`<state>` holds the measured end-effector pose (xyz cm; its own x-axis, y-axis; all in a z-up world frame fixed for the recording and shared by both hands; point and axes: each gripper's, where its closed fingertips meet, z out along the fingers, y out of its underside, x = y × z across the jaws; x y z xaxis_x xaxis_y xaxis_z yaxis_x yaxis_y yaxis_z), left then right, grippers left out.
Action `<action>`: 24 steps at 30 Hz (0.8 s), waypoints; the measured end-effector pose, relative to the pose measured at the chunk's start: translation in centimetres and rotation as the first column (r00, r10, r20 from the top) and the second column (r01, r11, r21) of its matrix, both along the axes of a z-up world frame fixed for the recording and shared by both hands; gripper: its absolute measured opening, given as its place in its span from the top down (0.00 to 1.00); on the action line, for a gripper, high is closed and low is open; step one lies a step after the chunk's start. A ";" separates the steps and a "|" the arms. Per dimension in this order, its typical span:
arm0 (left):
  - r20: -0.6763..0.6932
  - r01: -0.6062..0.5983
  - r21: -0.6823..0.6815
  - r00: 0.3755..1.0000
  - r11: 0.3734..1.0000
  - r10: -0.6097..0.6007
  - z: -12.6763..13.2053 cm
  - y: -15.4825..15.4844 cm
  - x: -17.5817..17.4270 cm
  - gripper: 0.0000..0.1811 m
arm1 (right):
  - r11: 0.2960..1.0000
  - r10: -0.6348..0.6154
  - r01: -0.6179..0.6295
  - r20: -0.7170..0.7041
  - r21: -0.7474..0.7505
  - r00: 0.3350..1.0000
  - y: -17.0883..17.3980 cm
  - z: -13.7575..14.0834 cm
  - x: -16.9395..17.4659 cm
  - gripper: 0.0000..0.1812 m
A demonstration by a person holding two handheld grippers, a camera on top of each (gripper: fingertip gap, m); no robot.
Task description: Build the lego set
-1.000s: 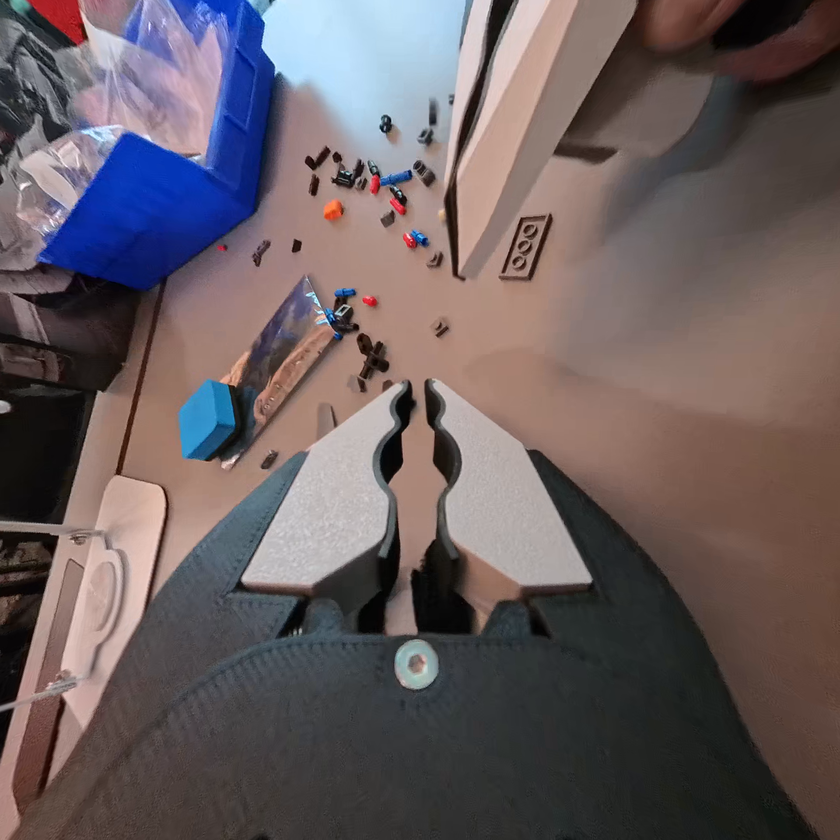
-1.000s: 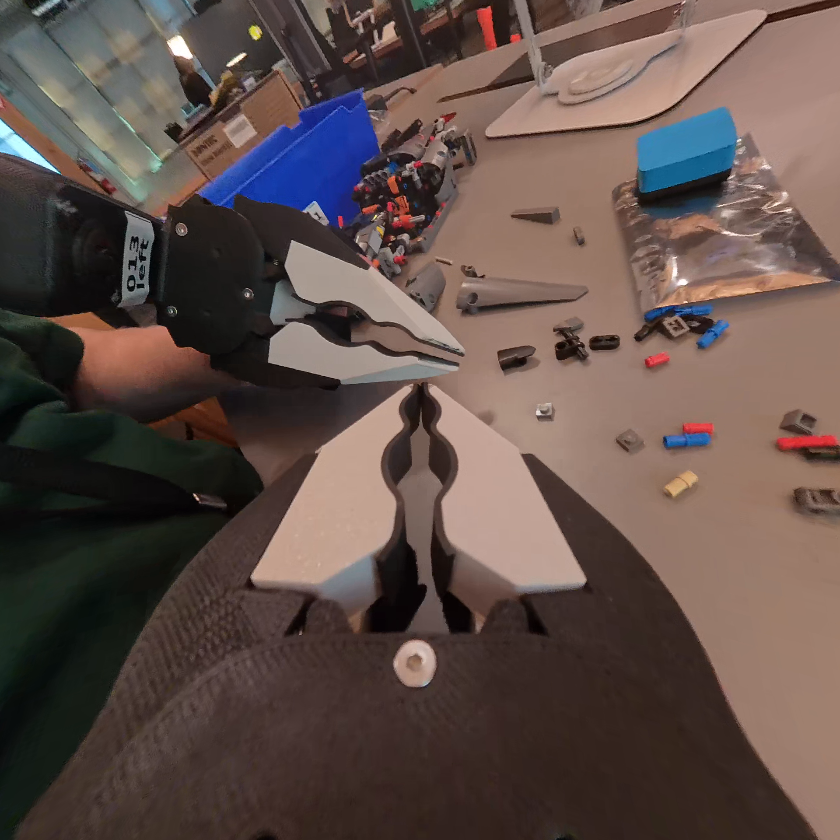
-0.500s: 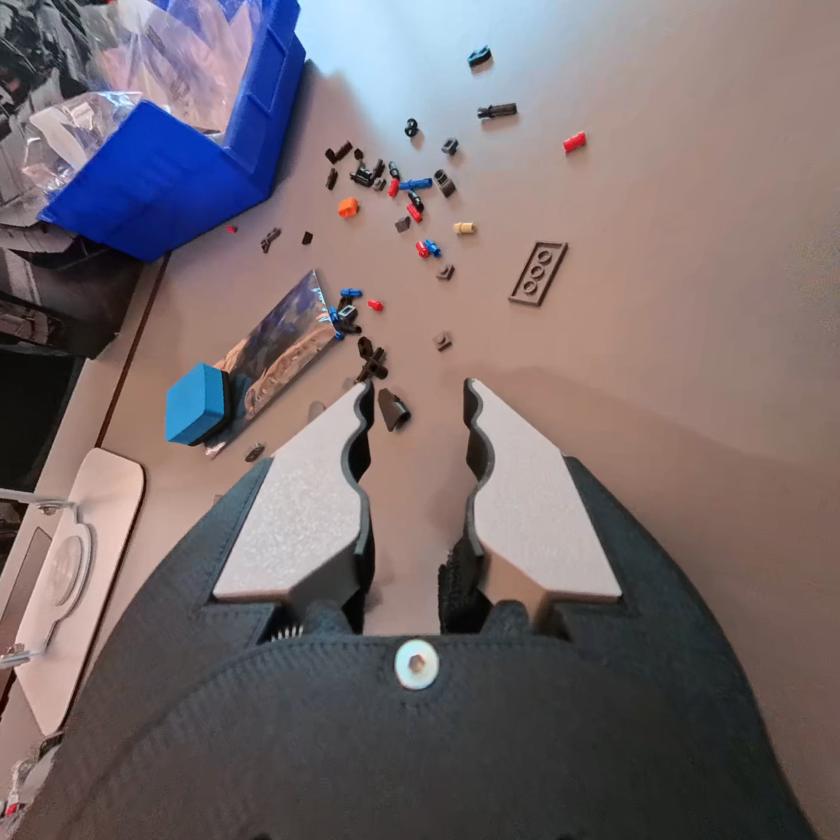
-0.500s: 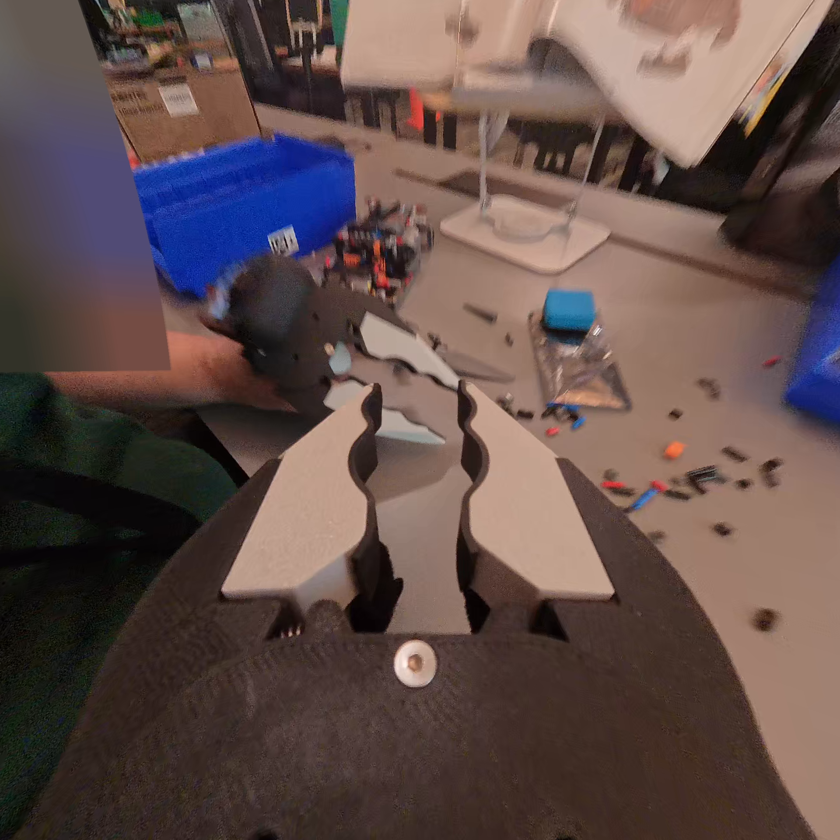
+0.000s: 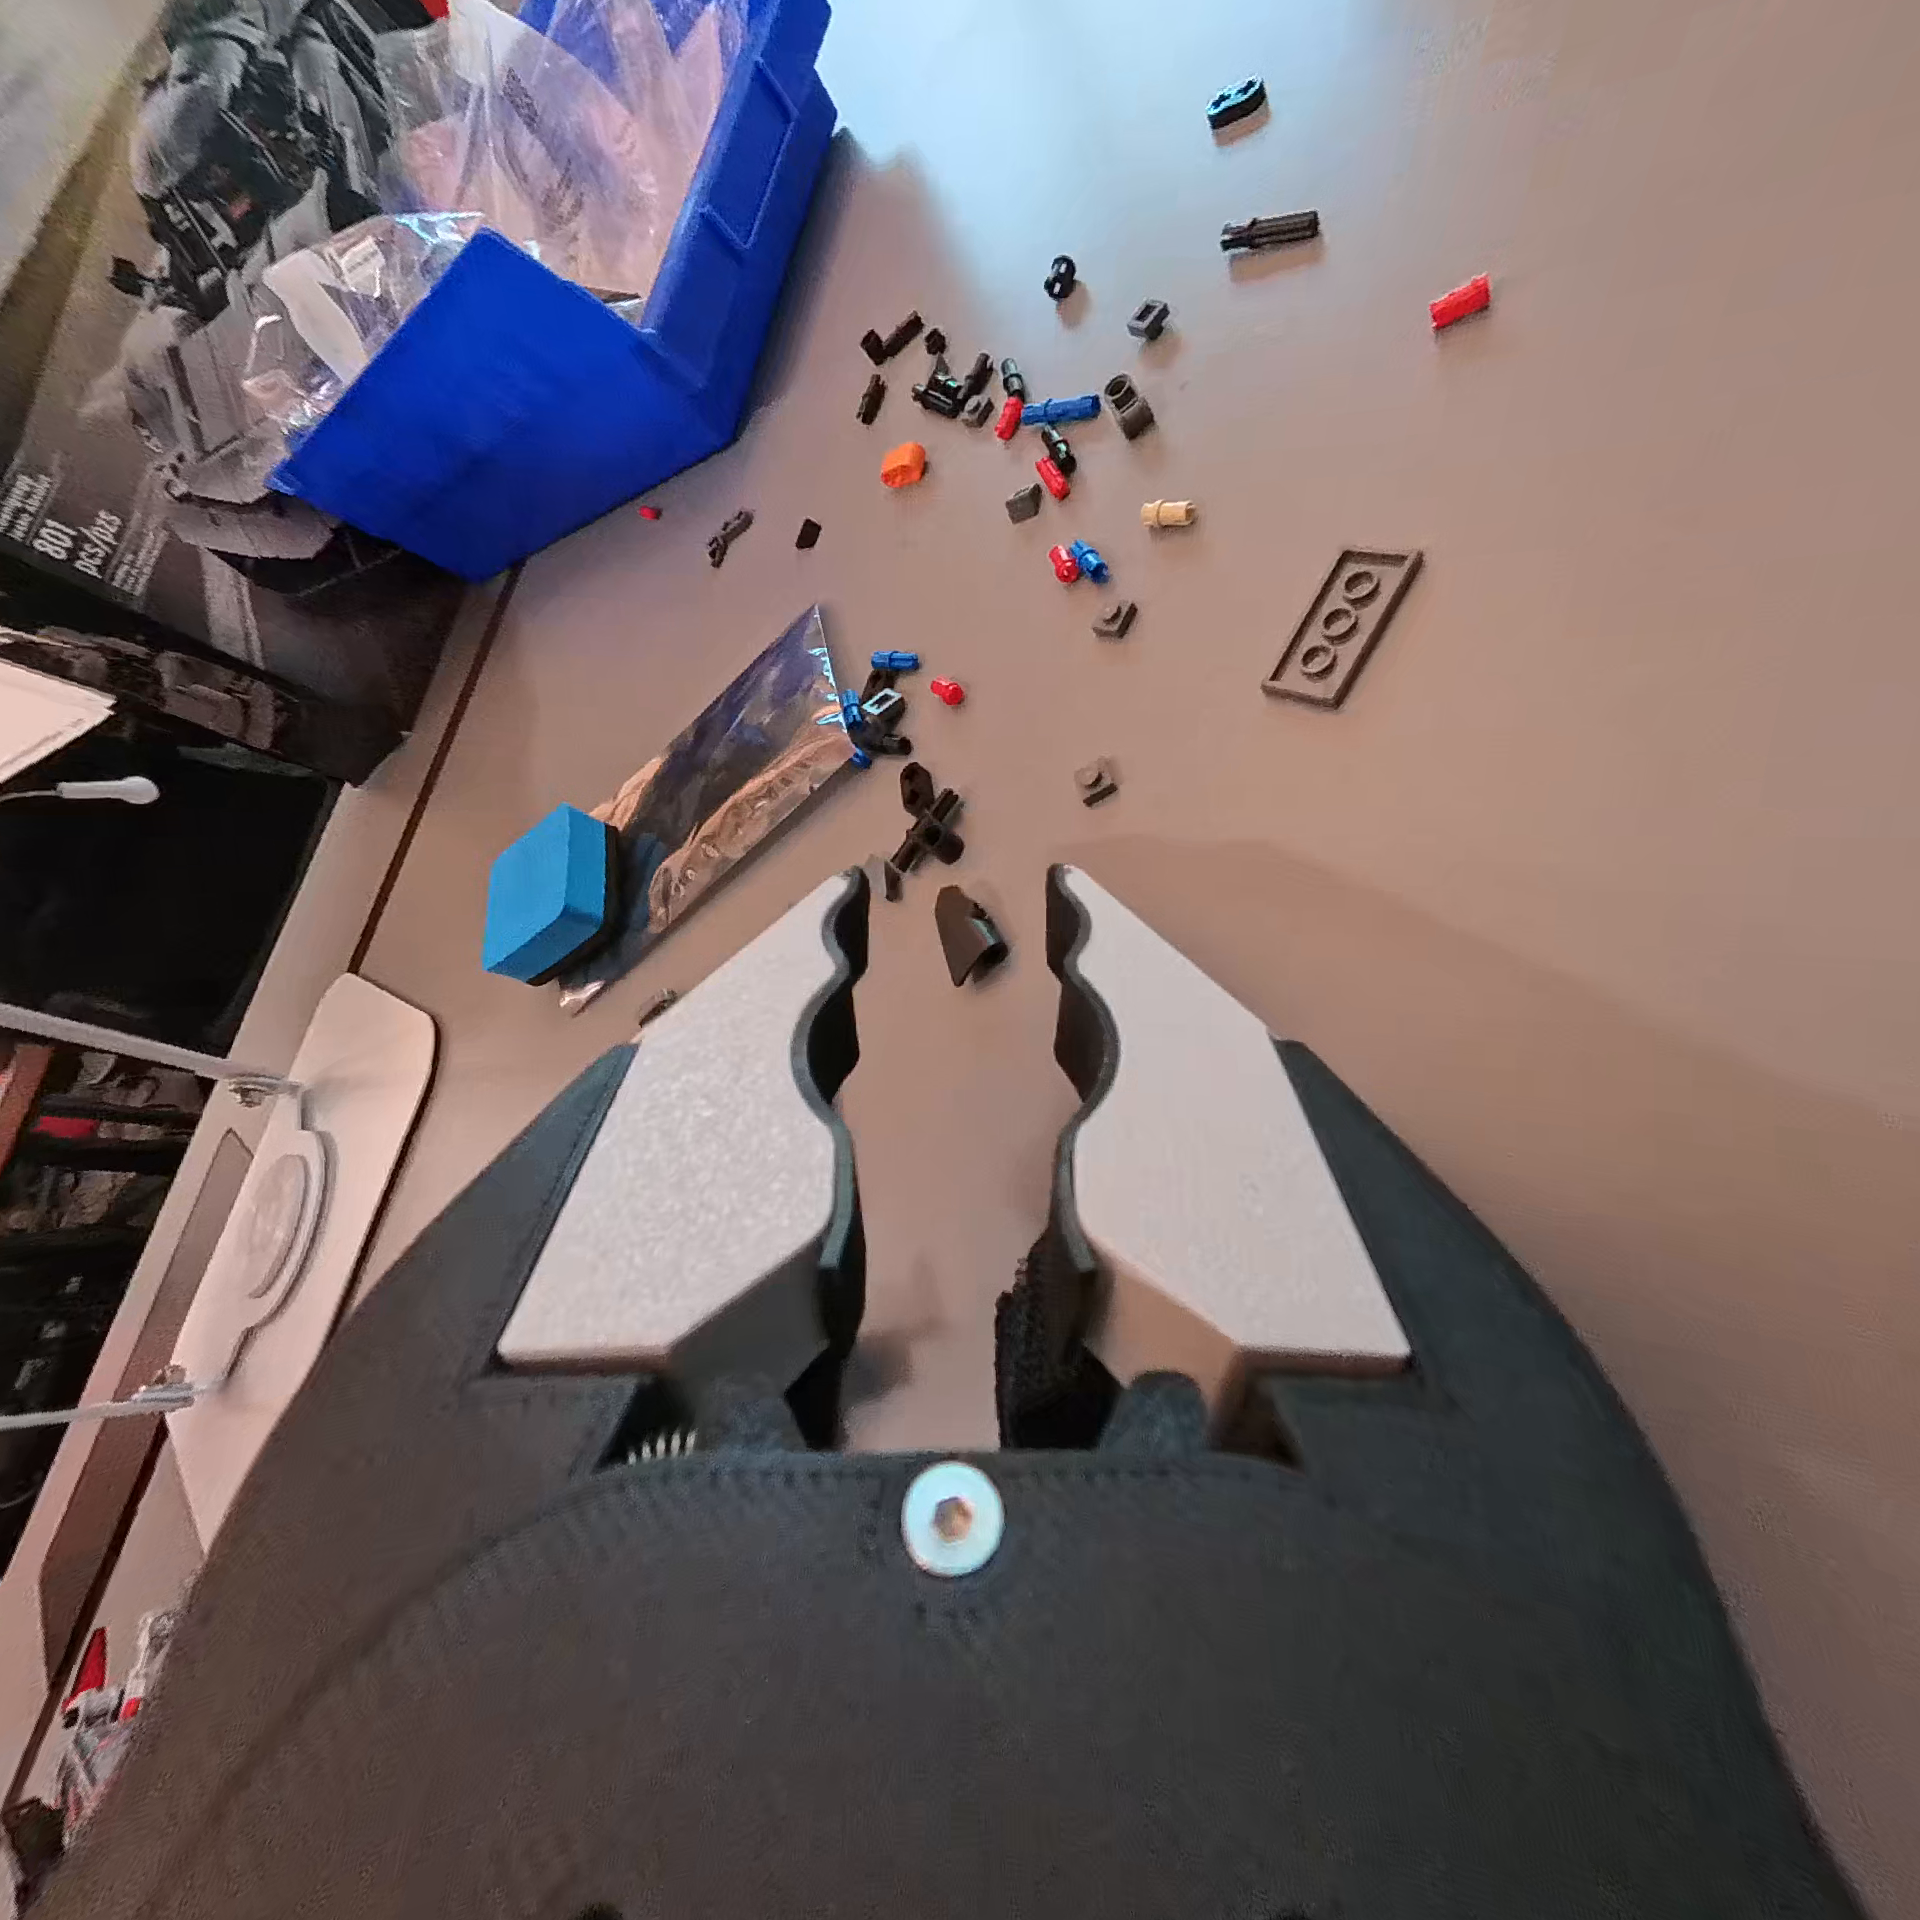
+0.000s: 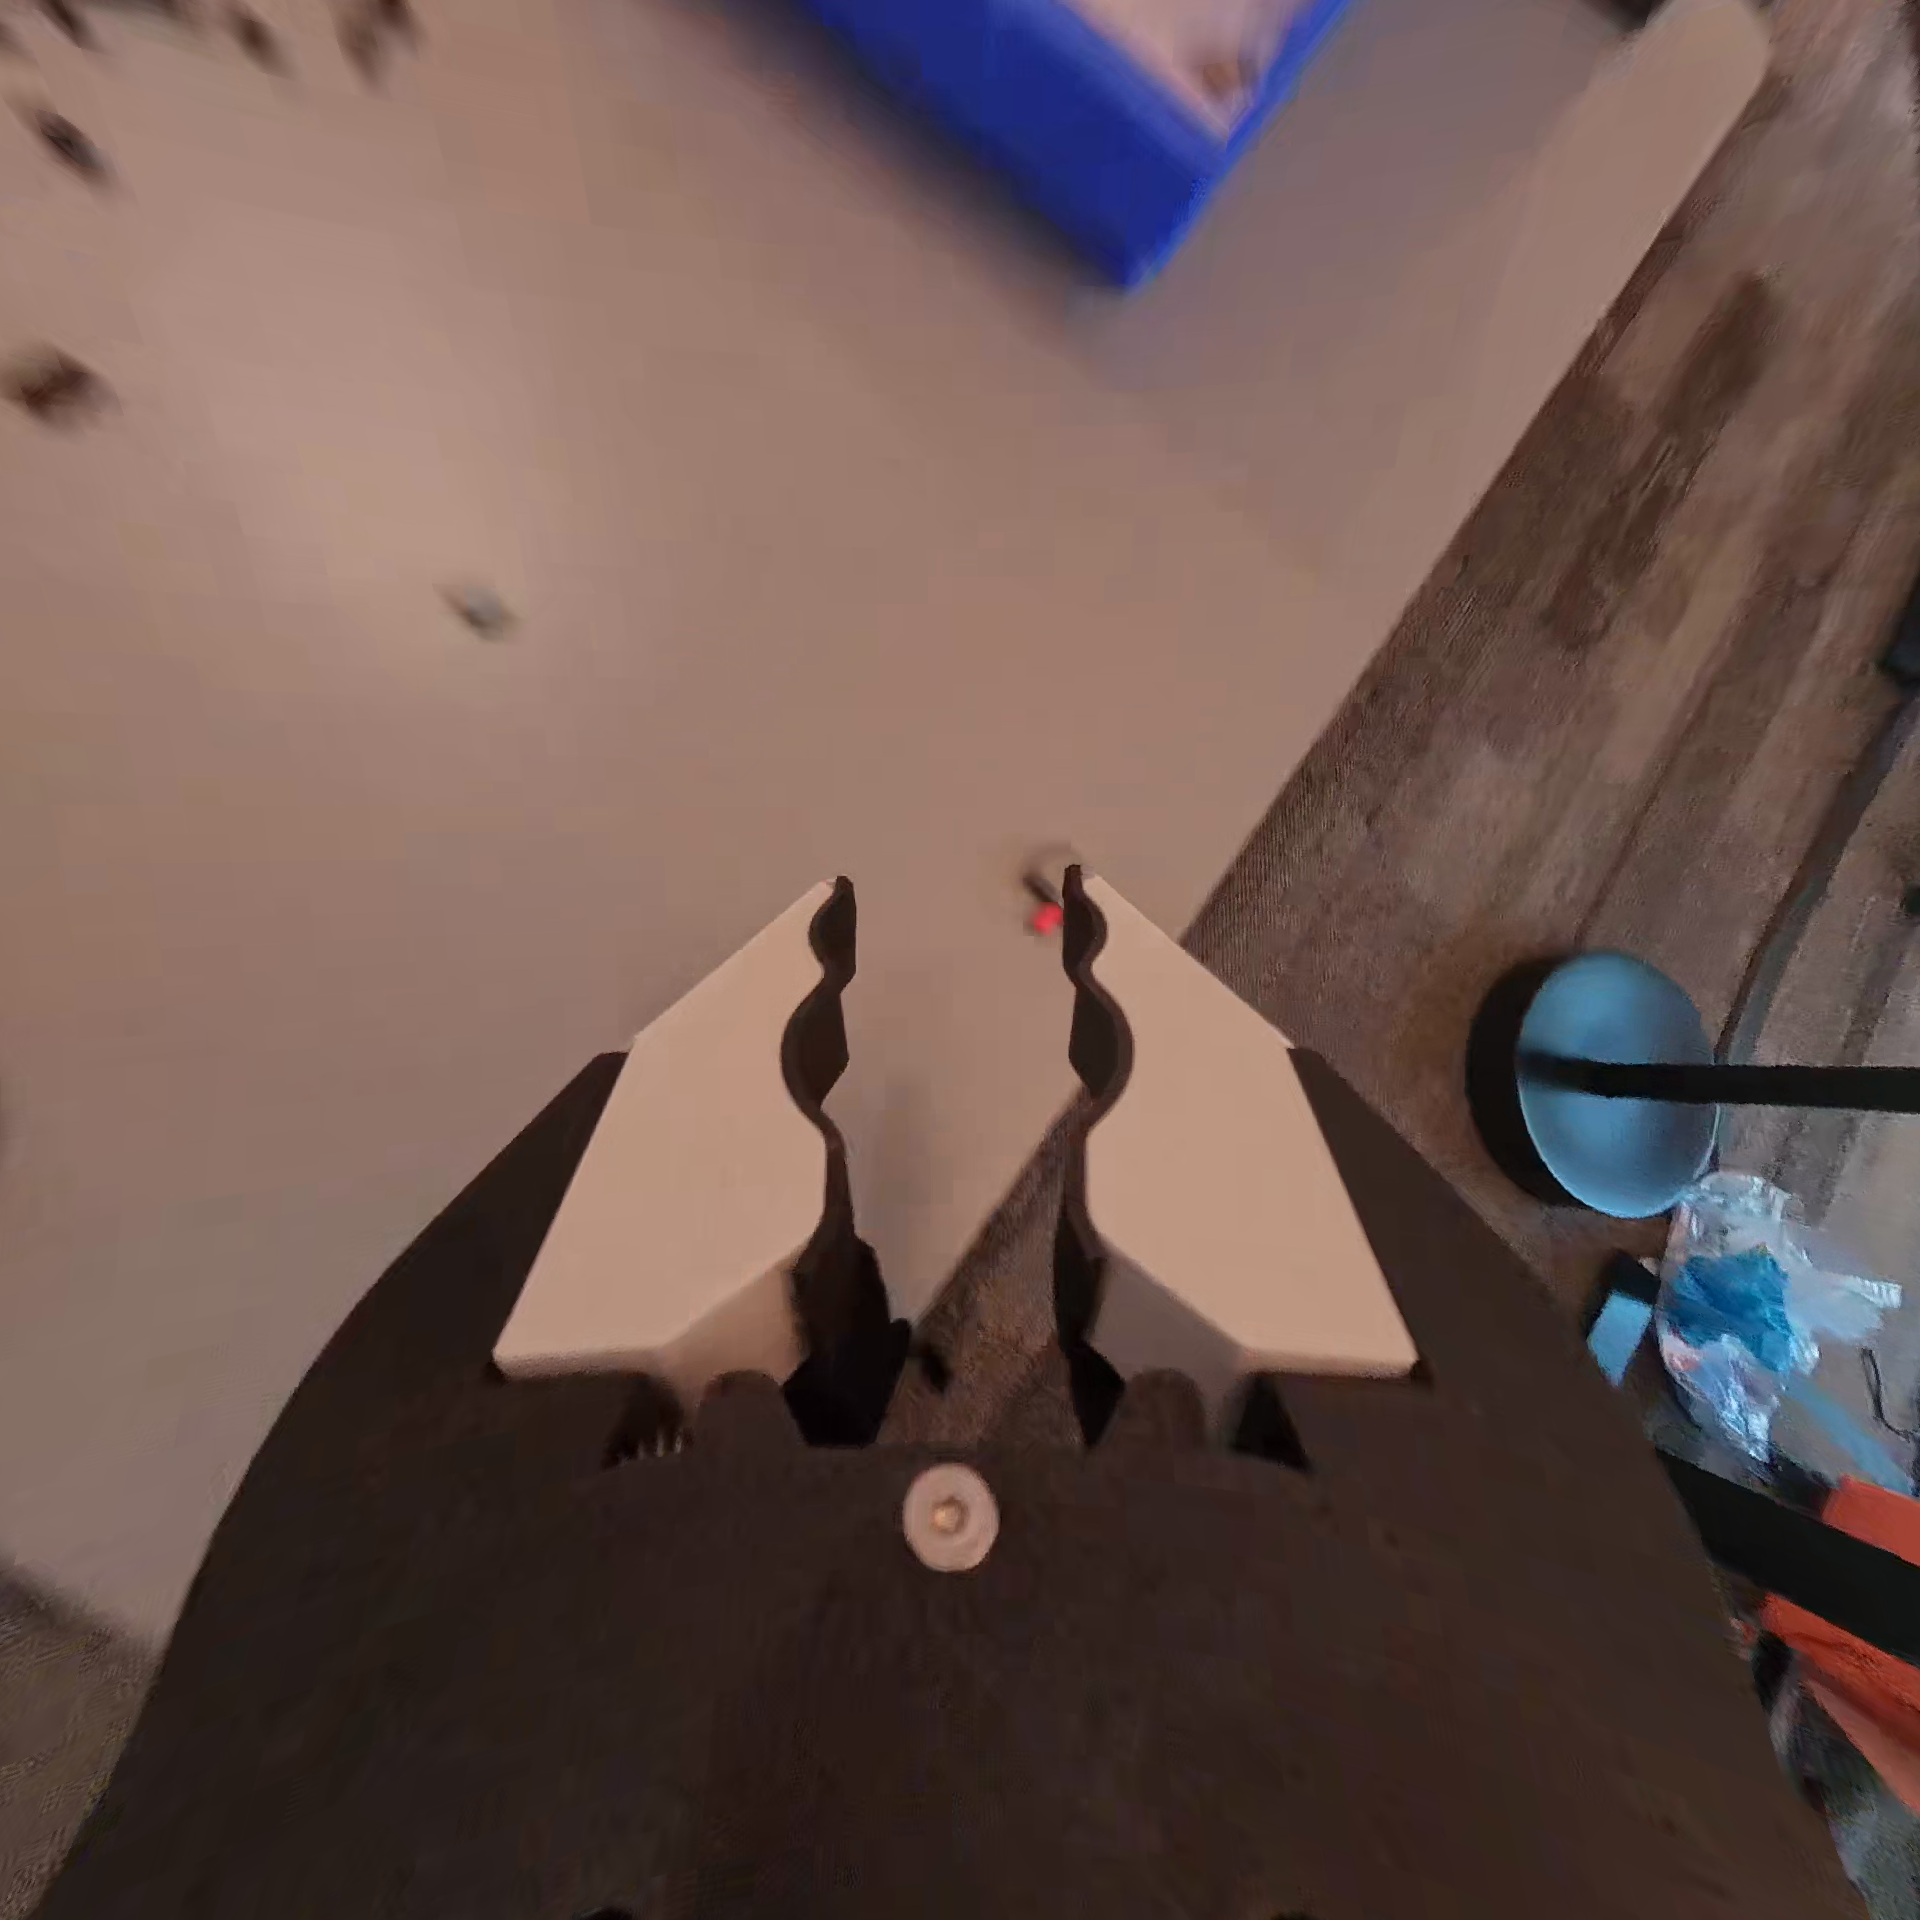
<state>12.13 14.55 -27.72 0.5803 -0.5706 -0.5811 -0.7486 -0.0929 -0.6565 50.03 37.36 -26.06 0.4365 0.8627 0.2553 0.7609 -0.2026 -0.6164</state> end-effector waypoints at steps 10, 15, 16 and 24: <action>-0.040 -0.021 0.026 0.999 0.999 0.022 -0.7 0.9 0.3 0.84 | 0.964 0.138 -0.154 -0.084 -0.219 0.987 4.7 -5.0 1.1 0.87; -0.050 -0.023 0.028 0.998 0.999 0.025 -0.8 1.1 0.2 0.86 | 0.955 0.109 -0.140 -0.128 -0.262 0.986 4.9 -5.1 0.8 0.93; -0.047 -0.023 0.028 0.999 0.999 0.024 -0.8 1.1 0.2 0.86 | 0.957 0.105 -0.135 -0.126 -0.259 0.986 4.7 -5.1 0.6 0.93; 0.009 -0.069 0.052 0.998 0.996 0.069 0.8 0.1 -1.1 0.86 | 0.918 0.275 -0.333 -0.261 -0.215 0.925 -1.9 0.6 -8.3 0.93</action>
<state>11.00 14.70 -26.93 0.6214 -0.4984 -0.6046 -0.7369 -0.1097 -0.6670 41.75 35.48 -25.44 0.1627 0.9849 -0.0592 0.6600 -0.1533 -0.7354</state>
